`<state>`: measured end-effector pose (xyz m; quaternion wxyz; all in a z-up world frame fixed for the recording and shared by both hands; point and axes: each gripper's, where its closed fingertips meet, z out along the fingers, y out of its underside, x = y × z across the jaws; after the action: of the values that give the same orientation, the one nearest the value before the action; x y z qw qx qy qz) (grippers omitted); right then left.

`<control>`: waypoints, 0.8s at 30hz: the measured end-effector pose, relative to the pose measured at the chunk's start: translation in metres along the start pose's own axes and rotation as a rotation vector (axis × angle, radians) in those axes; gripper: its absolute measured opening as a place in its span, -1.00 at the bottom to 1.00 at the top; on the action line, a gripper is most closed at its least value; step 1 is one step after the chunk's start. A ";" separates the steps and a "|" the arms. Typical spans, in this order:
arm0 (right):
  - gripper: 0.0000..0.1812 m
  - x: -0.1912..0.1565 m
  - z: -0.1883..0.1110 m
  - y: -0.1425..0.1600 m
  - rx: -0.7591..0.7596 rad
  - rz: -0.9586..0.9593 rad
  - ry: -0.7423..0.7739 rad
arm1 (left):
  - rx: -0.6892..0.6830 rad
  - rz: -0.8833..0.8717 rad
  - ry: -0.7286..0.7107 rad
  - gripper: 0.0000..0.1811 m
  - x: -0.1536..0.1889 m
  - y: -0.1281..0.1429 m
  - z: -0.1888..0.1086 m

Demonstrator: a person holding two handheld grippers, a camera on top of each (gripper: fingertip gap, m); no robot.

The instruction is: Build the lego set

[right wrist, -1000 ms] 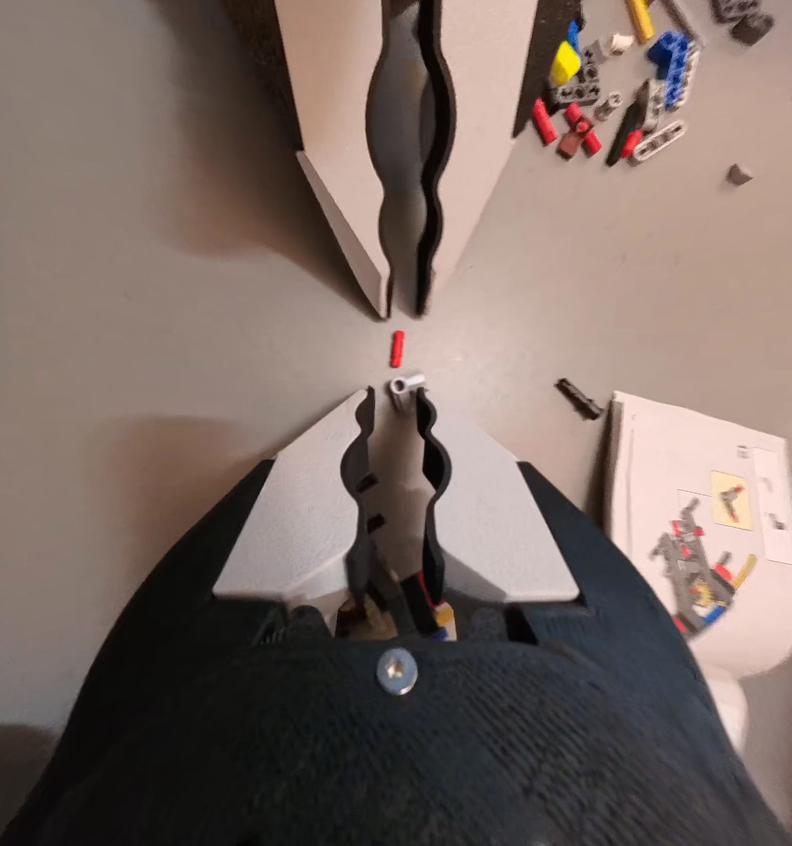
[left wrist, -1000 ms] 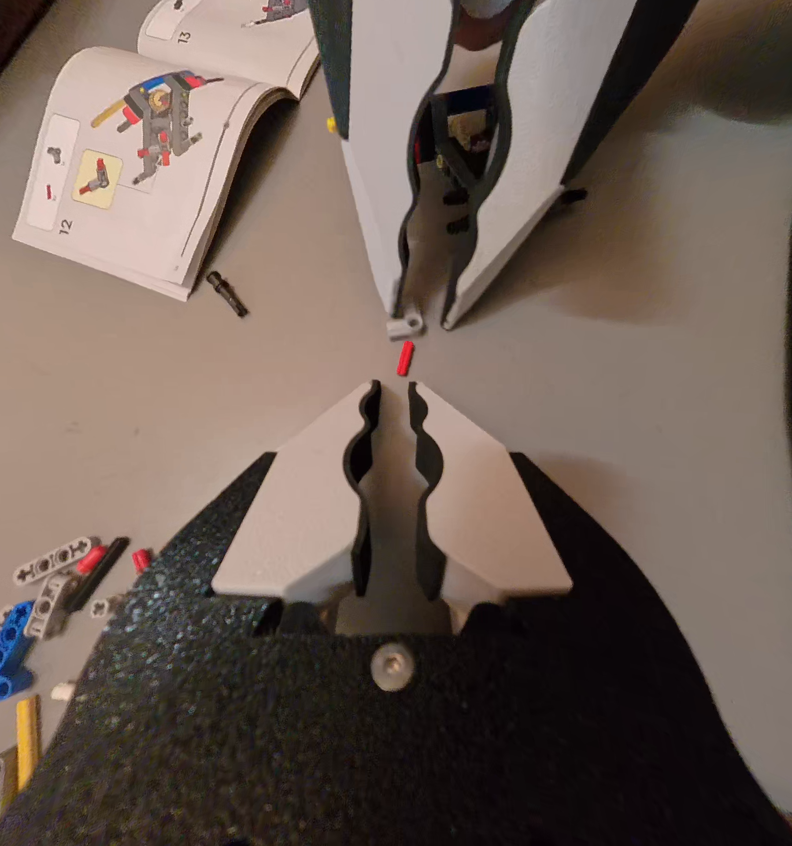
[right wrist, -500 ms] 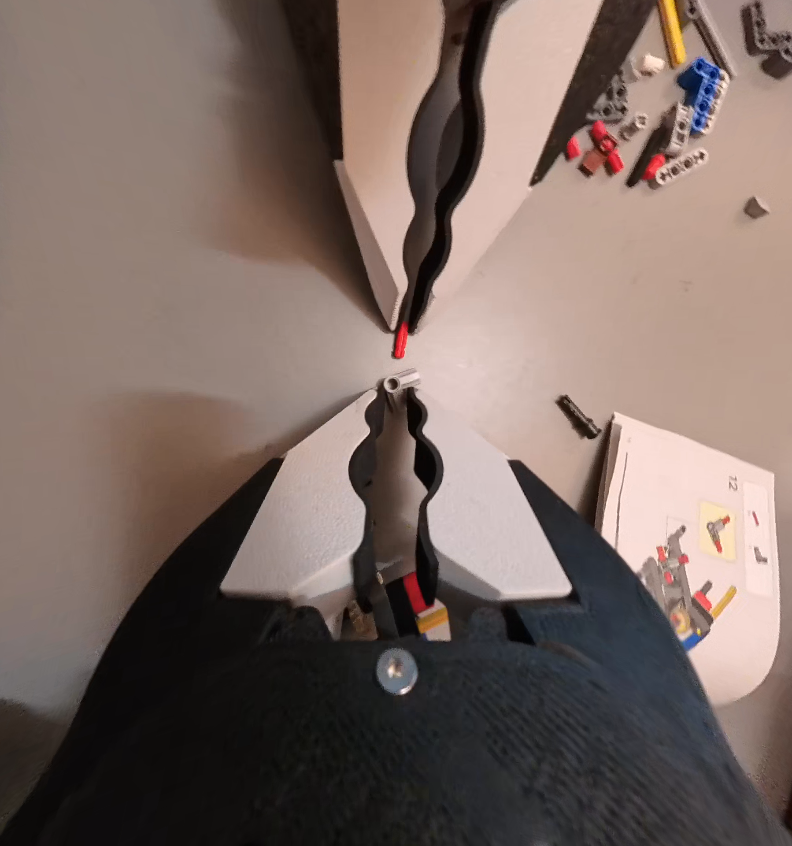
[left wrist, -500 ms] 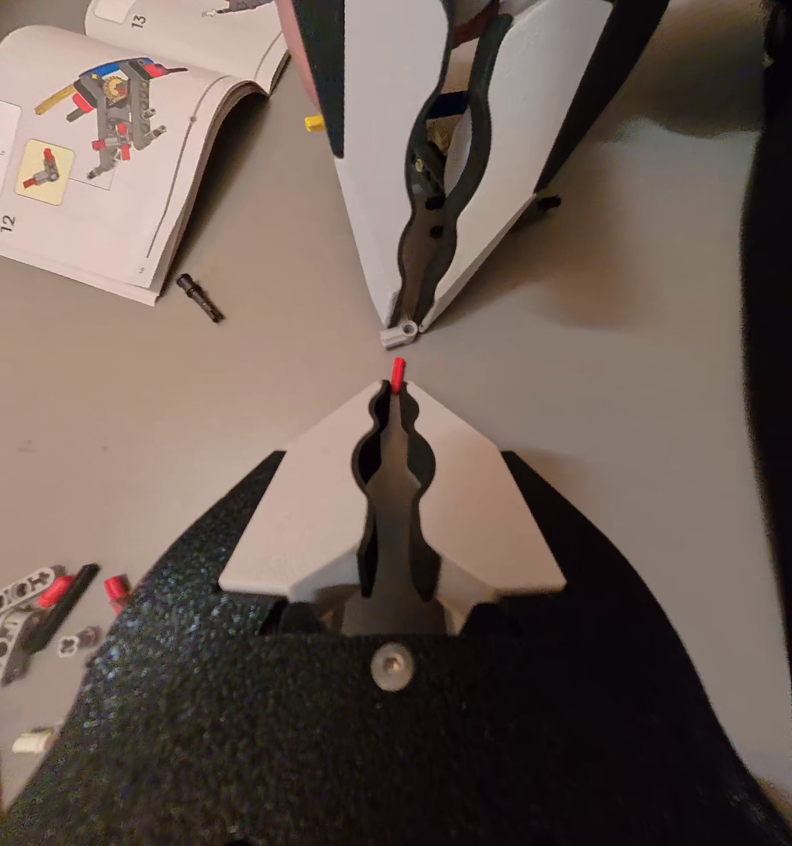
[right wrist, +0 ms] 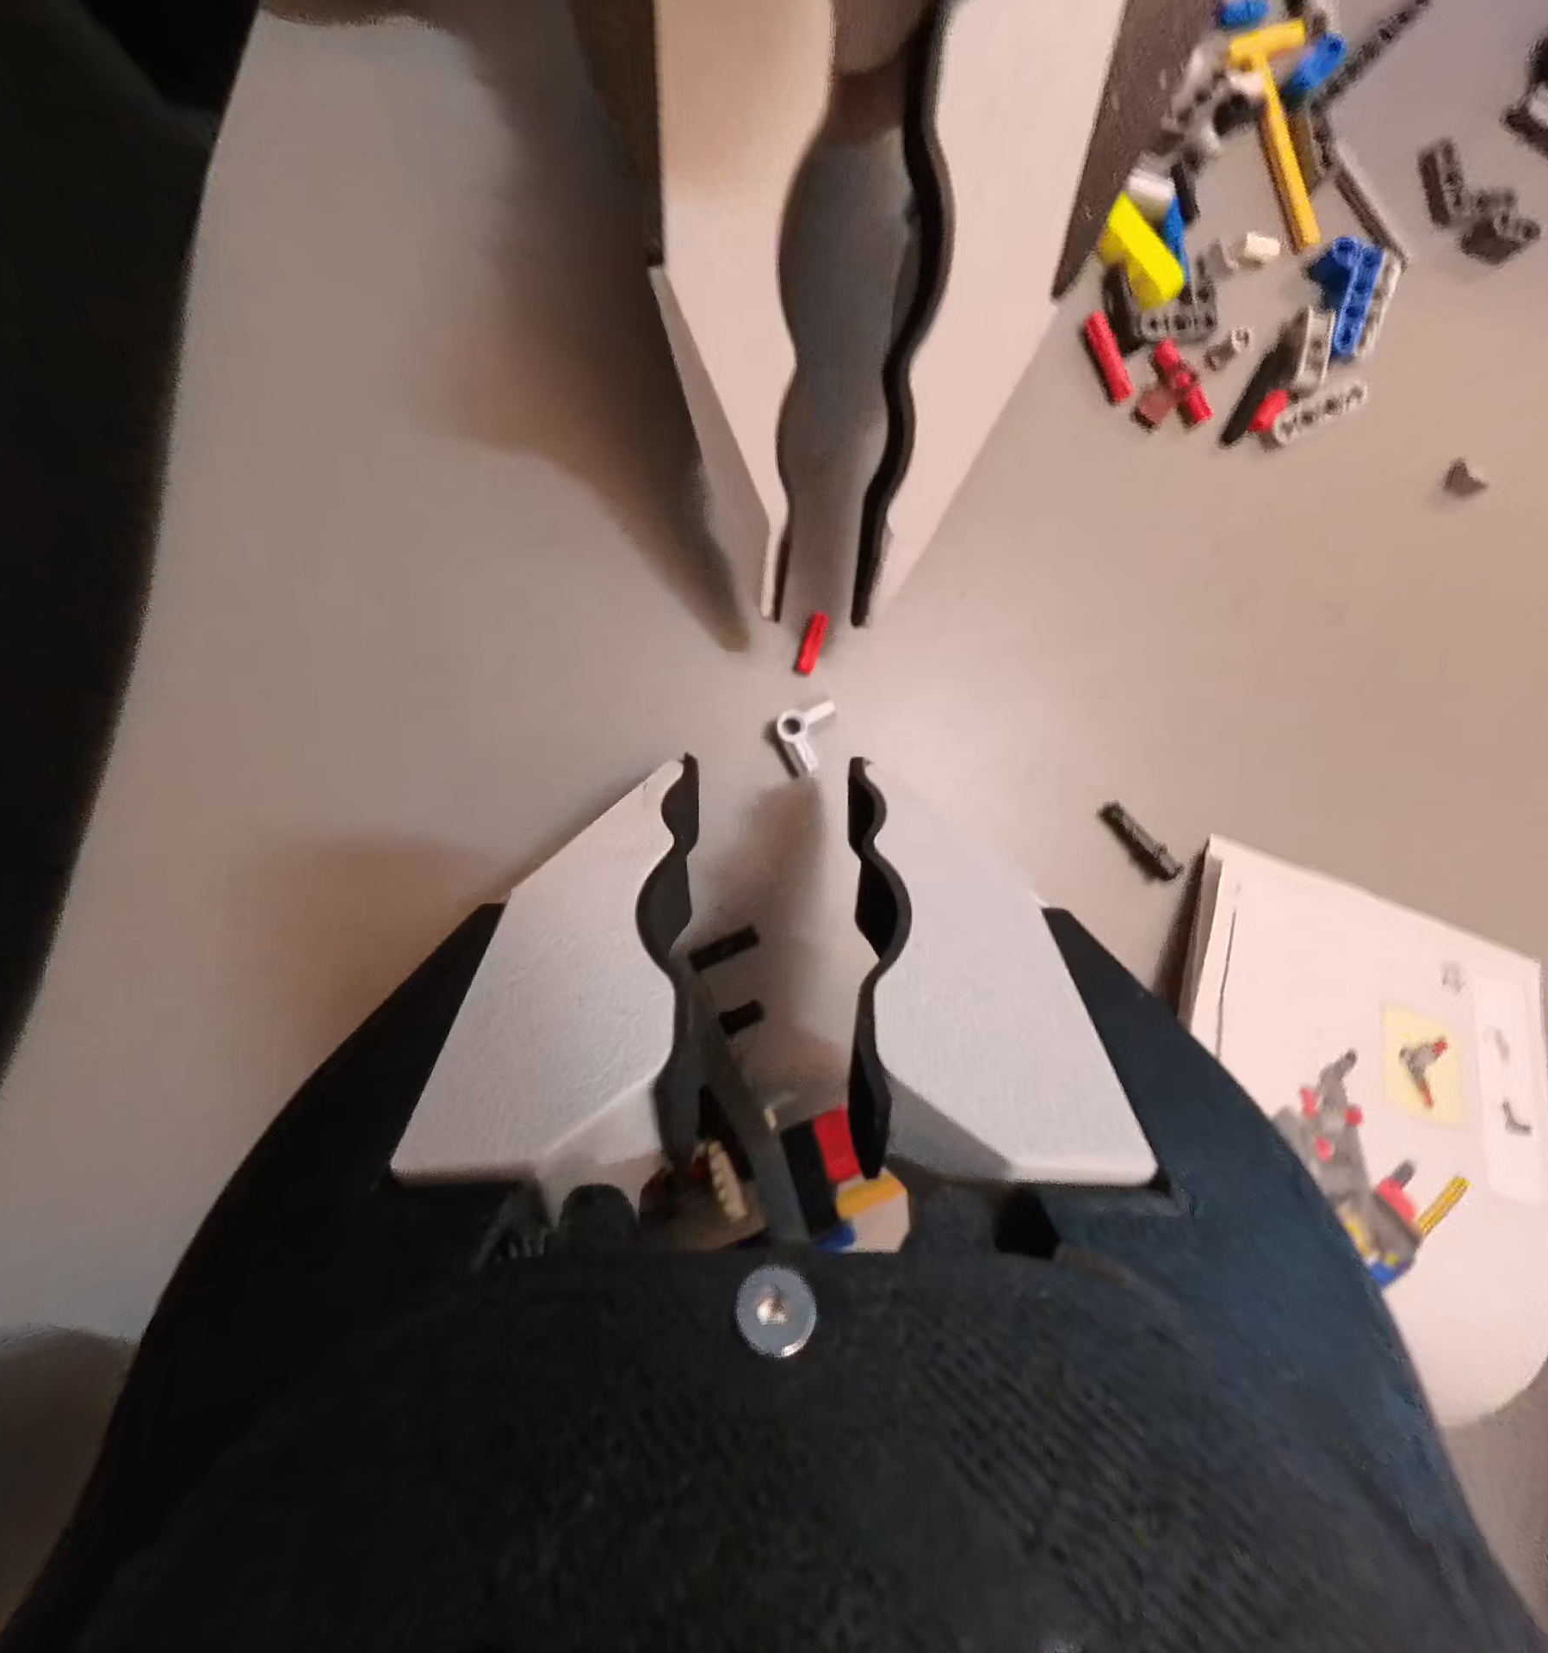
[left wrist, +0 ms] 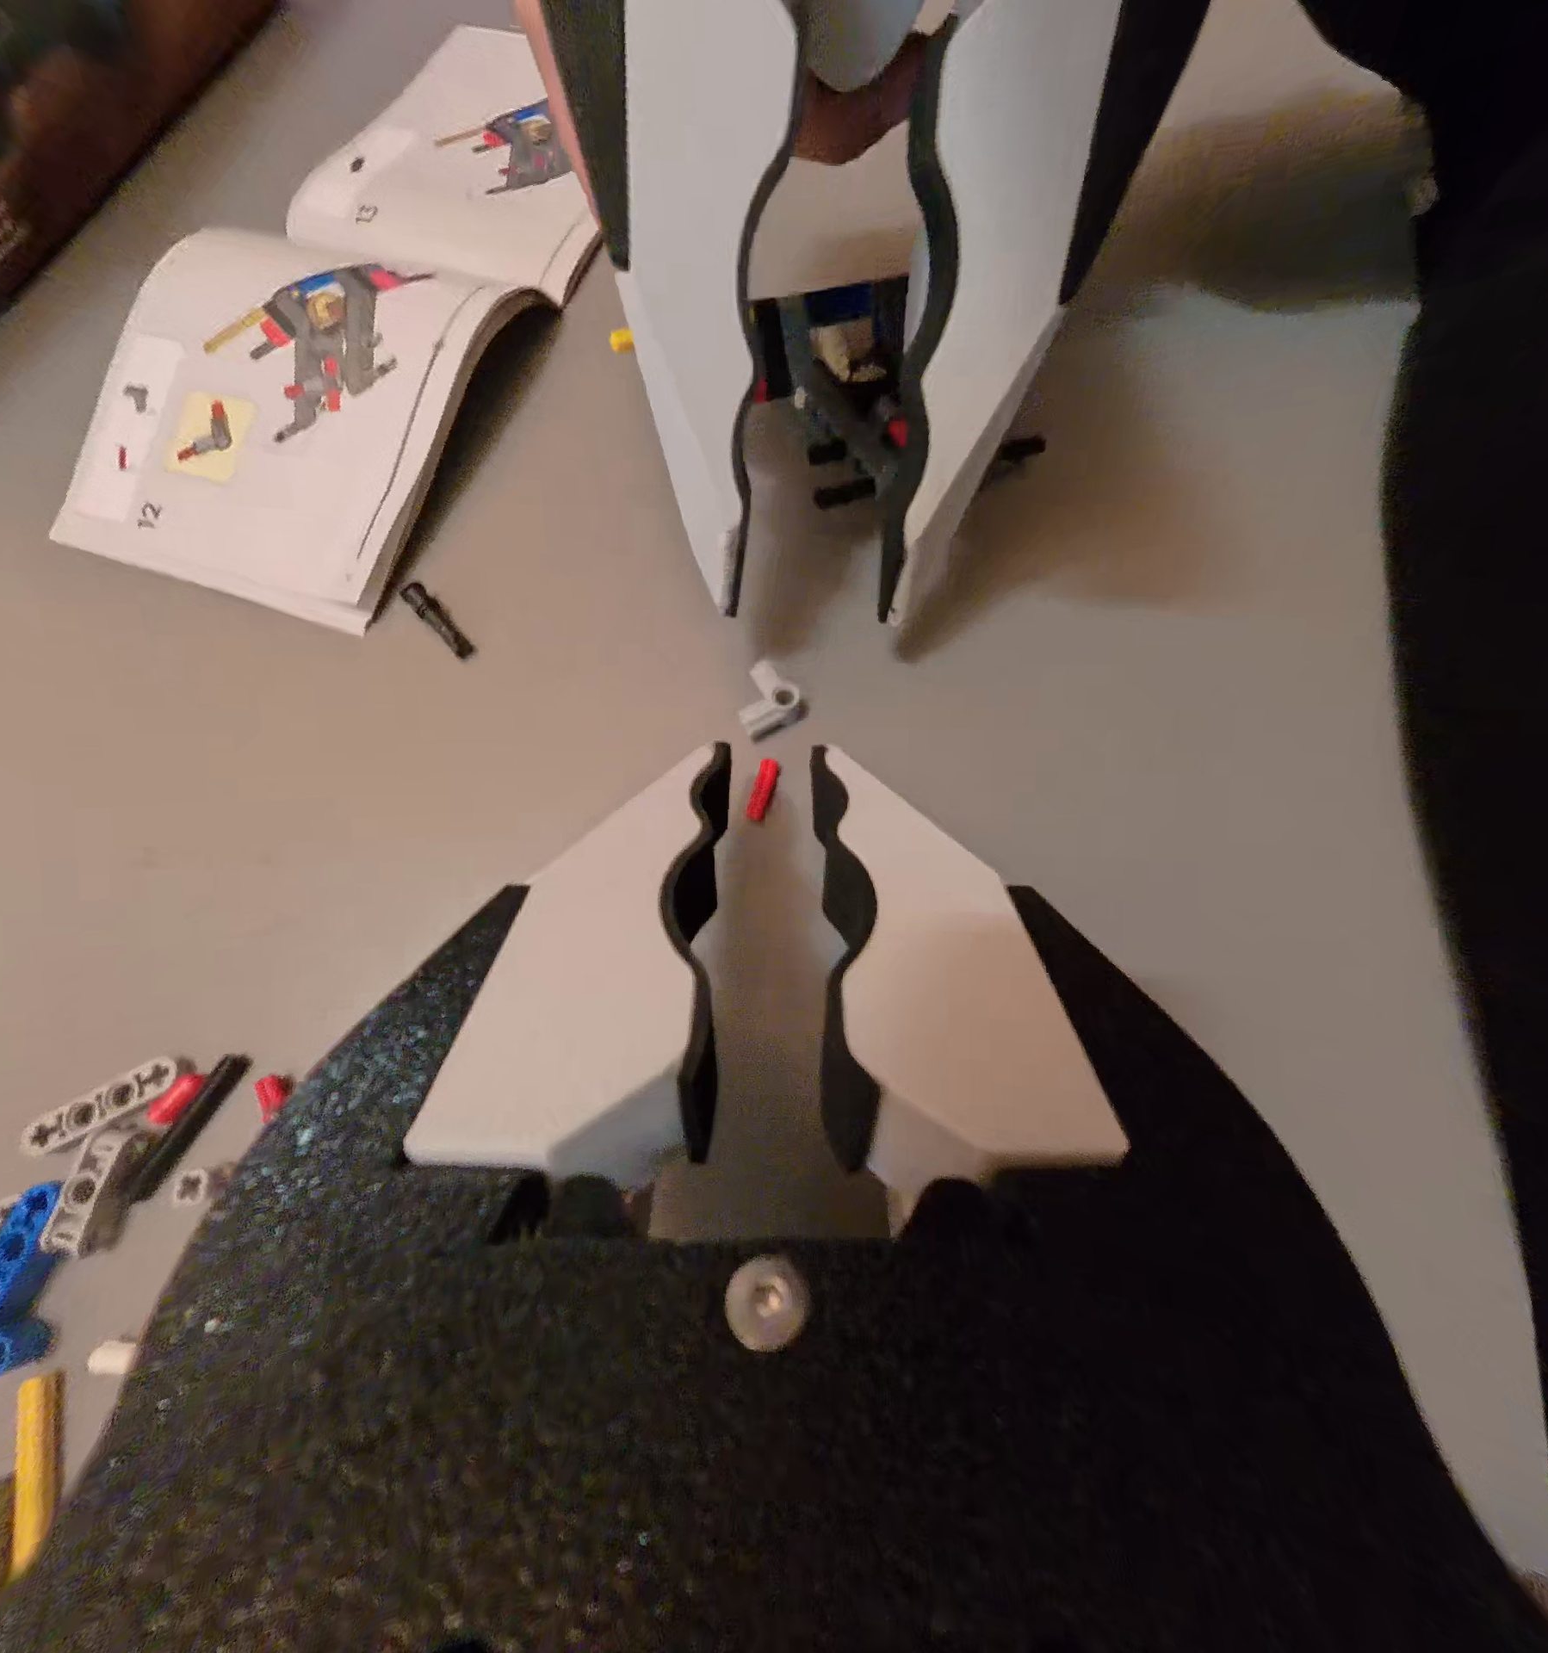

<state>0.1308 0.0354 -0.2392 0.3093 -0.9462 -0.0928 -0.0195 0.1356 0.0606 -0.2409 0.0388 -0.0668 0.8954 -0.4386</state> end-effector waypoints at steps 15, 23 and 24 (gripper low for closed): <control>-0.74 0.002 0.007 0.006 -0.069 0.117 0.103 | -0.098 0.095 0.018 -0.92 0.013 -0.007 0.022; -0.84 0.006 0.011 0.009 -0.075 0.184 0.111 | -0.085 0.005 -0.101 -0.90 -0.007 0.005 0.004; -0.84 0.007 0.012 0.011 -0.085 0.192 0.116 | -0.090 0.005 -0.114 -0.90 -0.009 0.006 0.003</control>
<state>0.1390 0.0350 -0.2544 0.2742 -0.9603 0.0173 -0.0483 0.1447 0.0633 -0.2478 0.0877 -0.0909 0.9108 -0.3931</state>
